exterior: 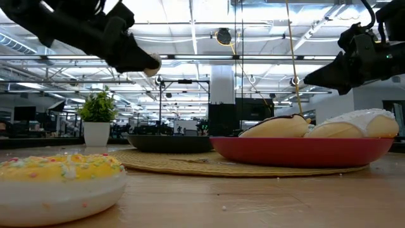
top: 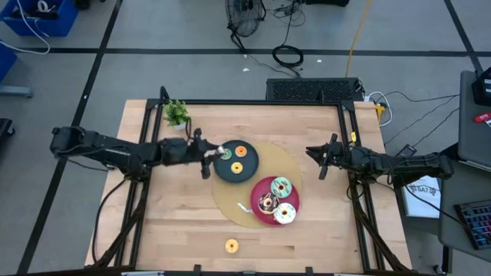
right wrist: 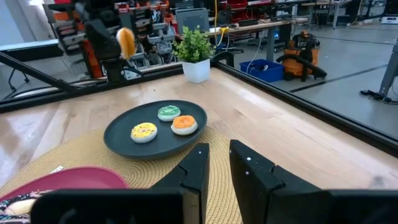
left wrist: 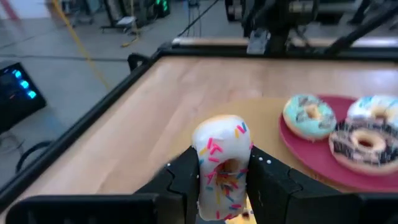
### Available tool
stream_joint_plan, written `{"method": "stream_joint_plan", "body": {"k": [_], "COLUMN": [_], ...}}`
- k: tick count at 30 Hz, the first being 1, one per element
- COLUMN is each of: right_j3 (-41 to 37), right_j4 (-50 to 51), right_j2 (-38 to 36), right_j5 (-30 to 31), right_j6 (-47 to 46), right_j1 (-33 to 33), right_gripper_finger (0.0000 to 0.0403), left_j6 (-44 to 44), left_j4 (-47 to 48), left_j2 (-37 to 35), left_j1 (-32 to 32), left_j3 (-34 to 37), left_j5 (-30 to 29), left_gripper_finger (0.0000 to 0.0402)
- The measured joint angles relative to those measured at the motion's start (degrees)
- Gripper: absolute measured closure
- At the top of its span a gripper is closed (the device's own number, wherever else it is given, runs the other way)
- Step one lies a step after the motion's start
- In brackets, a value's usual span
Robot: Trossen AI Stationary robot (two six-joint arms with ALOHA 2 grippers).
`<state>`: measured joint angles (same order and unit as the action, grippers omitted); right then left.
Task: Pick & Place donuts
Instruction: Put the small white doughnut on the blue plate
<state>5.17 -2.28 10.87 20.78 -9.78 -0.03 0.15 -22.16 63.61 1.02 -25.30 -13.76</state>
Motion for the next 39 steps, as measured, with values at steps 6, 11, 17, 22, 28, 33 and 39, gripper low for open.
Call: {"method": "stream_joint_plan", "body": {"k": [6,11,17,22,28,33,39], "right_j3": [0.0,0.0,0.0,0.0,-0.02,-0.02,-0.04], "right_j4": [-0.02,-0.02,-0.02,-0.03,-0.04,-0.04,-0.04], "right_j2": [0.0,0.0,0.0,0.01,0.0,0.02,0.0], "right_j5": [0.0,0.0,0.0,-0.01,-0.02,-0.02,-0.02], "right_j6": [0.0,0.0,0.0,0.0,-0.02,-0.01,0.0], "right_j1": [0.0,0.0,0.0,0.0,0.02,0.0,0.01], "right_gripper_finger": [0.0348,0.0348,0.0348,0.0348,0.0348,0.0348,0.0348], "left_j6": [-0.29,-10.04,-11.41,-10.39,-6.62,-5.84,-5.84], "left_j4": [-7.29,-11.52,-6.4,8.54,23.55,32.12,32.23], "left_j2": [0.76,2.8,8.14,16.37,26.68,33.21,38.58], "left_j1": [8.36,11.25,11.54,9.37,6.91,5.59,5.33], "left_j3": [0.0,-0.37,-5.18,-16.47,-29.77,-36.14,-37.65], "left_j5": [13.81,10.42,9.07,9.76,9.83,9.83,9.81], "left_gripper_finger": [0.0286,0.0286,0.0286,0.0286,0.0286,0.0286,0.0286]}}
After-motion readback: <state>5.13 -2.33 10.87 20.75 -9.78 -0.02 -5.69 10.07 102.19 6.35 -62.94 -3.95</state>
